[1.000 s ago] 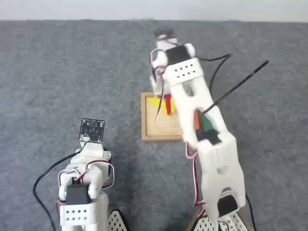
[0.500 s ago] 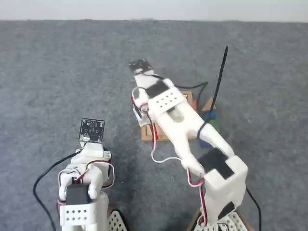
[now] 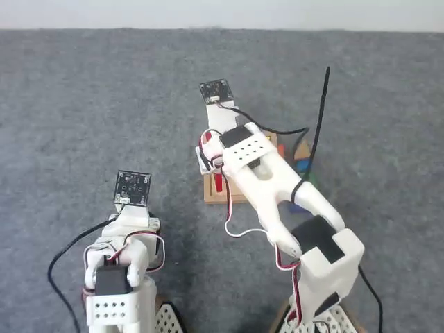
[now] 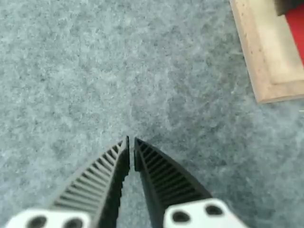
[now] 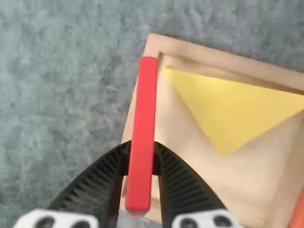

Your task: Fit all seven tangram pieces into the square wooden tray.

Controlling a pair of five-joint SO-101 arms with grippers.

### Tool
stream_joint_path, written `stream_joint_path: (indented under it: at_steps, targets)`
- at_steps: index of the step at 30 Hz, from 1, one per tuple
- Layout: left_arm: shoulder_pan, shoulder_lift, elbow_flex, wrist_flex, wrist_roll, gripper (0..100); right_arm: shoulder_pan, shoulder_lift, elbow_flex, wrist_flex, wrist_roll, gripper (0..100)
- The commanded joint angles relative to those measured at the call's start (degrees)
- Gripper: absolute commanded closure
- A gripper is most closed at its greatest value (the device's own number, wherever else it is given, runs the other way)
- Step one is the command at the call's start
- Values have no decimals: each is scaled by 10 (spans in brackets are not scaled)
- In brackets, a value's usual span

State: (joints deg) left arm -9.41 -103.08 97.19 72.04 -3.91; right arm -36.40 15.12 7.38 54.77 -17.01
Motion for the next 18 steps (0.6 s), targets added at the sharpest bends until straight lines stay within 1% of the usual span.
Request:
stream_joint_path:
  at_steps: [1,18]
  targets:
    - [1,-10,-7,2,0,979,7,7,-8,-27,-23,993]
    - [1,-10,-7,2,0,979,-10,51,-28,-27,-25,992]
